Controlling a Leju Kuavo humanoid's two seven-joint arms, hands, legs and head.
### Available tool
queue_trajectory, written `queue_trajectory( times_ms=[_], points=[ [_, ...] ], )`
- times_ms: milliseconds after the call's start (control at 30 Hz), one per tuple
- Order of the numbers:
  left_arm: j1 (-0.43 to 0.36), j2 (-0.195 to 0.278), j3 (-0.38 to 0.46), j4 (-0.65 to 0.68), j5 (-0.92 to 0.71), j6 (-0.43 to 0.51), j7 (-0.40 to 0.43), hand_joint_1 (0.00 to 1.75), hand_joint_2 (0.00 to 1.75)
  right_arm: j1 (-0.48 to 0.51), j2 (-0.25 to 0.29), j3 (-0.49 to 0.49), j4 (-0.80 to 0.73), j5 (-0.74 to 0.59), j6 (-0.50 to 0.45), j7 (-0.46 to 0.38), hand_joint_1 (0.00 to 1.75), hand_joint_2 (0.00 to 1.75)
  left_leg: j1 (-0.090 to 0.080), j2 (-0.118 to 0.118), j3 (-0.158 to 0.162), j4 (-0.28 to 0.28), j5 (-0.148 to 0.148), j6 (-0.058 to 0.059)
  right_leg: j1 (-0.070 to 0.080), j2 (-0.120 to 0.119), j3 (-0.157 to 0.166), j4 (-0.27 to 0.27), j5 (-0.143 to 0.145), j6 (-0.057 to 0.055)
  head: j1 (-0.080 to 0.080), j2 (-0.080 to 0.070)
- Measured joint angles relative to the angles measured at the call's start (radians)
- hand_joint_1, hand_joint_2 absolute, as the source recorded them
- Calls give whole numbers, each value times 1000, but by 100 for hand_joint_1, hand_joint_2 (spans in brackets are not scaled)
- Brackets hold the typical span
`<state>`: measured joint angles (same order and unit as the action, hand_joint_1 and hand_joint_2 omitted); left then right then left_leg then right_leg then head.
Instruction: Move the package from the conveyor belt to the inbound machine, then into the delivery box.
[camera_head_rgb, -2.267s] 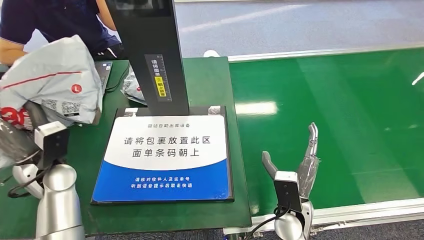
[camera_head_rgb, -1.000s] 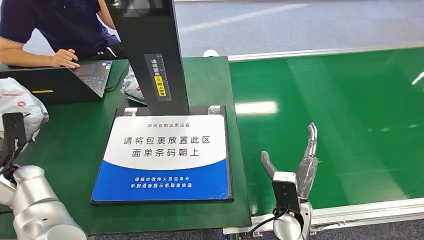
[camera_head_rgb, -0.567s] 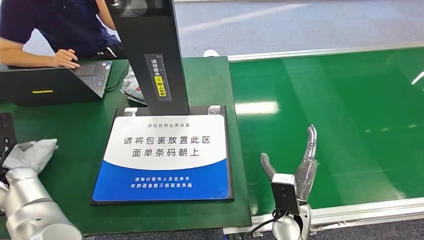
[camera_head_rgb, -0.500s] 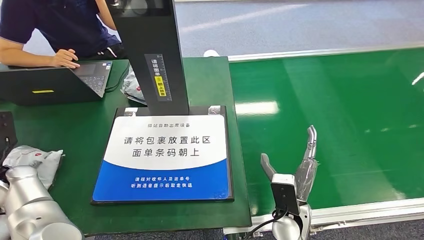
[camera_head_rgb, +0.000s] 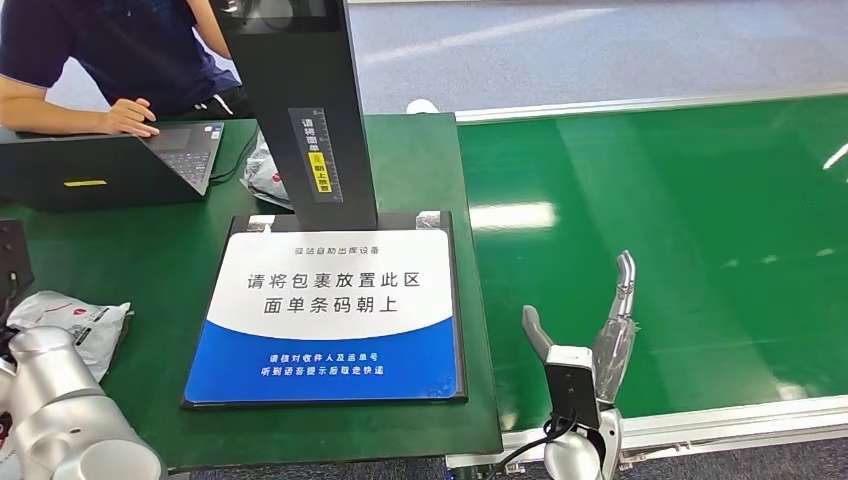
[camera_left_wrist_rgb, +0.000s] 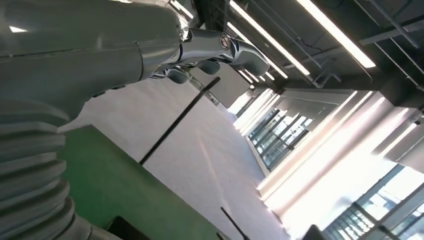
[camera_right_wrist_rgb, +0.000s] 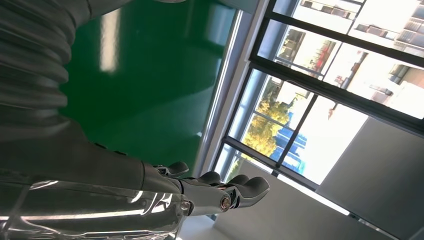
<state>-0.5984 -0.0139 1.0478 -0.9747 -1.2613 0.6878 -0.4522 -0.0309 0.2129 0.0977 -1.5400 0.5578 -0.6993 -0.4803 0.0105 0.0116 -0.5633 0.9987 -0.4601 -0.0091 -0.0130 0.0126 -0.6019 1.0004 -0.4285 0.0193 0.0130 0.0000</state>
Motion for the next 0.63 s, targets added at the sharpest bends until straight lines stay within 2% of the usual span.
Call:
queue_trajectory(
  times_ms=[67, 133, 200, 267, 333, 400, 633],
  points=[
    [-5, 0, -19, 31, 170, -56, -59, 0, 175, 0, 0, 0, -2, 0, 0, 1, 0, 175, 0, 0, 0, 0, 0, 0, 0, 0, 0, 0, 0, 0, 0, 0],
    [5, -1, -74, 57, 452, -204, -106, 0, 175, 1, 0, 0, -3, -3, 0, 0, 0, 175, 0, 0, 0, 0, 0, 0, 0, 0, 0, 0, 0, 0, 0, 0],
    [41, -4, -176, 54, 738, -383, -130, 0, 175, 1, -1, 0, -5, -13, 0, -4, 0, 175, 0, 0, 0, 0, 0, 0, 0, 0, 1, 0, 0, 0, 0, 0],
    [97, -12, -303, 13, 925, -521, -145, 0, 175, 1, -1, 0, -5, -26, 0, -10, 0, 175, 0, 0, 0, 0, 0, 0, -1, 0, 0, 0, 0, 0, 0, 0],
    [160, -27, -427, -55, 1022, -605, -157, 0, 175, 0, -3, 1, -5, -36, 0, -16, 0, 175, 0, 0, -1, 0, 0, 0, -1, 0, 0, 0, 0, 0, 0, 0],
    [214, -41, -532, -122, 1063, -640, -160, 0, 175, 0, -5, 4, -5, -42, 1, -18, 0, 175, 0, 0, -1, 0, 0, 0, -1, 0, 0, 0, 0, 0, 0, 0],
    [347, -65, -749, -271, 1085, -716, -153, 0, 175, -2, -15, 22, 4, -82, 33, -16, 0, 175, -1, 1, -1, 0, -1, 0, -1, 1, -1, 0, 0, 0, 0, 0]
  ],
)
